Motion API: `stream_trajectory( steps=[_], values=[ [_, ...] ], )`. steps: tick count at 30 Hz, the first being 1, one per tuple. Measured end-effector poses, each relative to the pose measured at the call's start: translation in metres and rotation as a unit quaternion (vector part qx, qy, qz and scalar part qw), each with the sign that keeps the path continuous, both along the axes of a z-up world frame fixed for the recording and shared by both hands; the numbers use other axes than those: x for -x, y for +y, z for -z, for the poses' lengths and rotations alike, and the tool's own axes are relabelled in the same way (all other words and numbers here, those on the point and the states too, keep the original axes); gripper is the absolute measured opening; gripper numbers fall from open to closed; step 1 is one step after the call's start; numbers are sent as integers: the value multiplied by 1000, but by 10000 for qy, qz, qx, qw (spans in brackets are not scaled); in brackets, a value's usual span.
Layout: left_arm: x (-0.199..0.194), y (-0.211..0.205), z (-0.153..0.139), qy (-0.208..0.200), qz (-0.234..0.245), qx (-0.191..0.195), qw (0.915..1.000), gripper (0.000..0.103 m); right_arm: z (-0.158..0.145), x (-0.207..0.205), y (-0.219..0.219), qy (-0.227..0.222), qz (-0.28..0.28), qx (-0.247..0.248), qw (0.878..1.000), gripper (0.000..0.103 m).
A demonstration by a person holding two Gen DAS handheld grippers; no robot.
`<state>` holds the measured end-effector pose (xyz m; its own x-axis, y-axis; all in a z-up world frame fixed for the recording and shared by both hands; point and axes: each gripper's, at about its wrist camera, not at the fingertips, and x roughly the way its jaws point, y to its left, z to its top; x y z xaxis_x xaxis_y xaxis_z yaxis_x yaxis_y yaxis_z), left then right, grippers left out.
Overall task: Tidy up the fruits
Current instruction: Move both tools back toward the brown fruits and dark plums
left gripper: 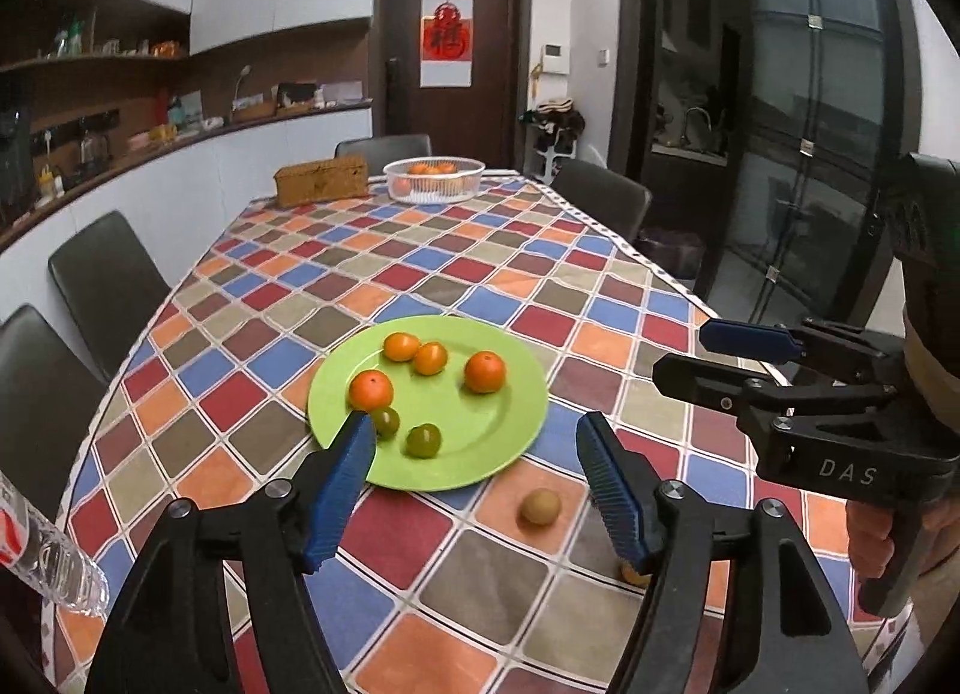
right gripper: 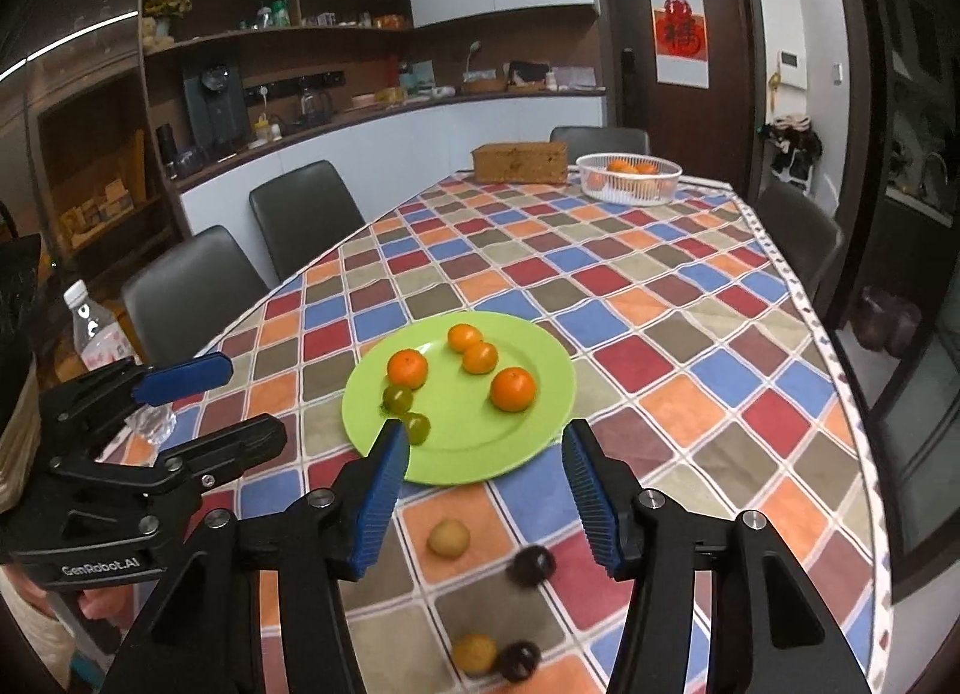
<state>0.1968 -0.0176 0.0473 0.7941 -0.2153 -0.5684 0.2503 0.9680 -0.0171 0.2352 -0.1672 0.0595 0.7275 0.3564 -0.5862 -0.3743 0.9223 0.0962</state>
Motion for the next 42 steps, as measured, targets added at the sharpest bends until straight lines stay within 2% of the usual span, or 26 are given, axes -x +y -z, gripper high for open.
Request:
stream_trajectory(
  steps=[10,15,22,32,42],
  values=[
    [38,-33,8,-339,489,-258,9979,71,-1,41,-23,-355,37,246,9991,59],
    [52,-47,15,-483,764,-390,9951,71,3,61,-30,-551,-83,555,9969,59],
    [63,-62,33,-476,991,-651,9918,71,15,79,-31,-704,-307,1063,9914,59],
    [68,-84,59,-467,1474,-1255,9800,70,52,86,-28,-431,-849,1612,9823,58],
    [55,-97,86,-172,1855,-1457,9716,58,82,72,-26,-95,-1327,1743,9757,58]
  ],
)
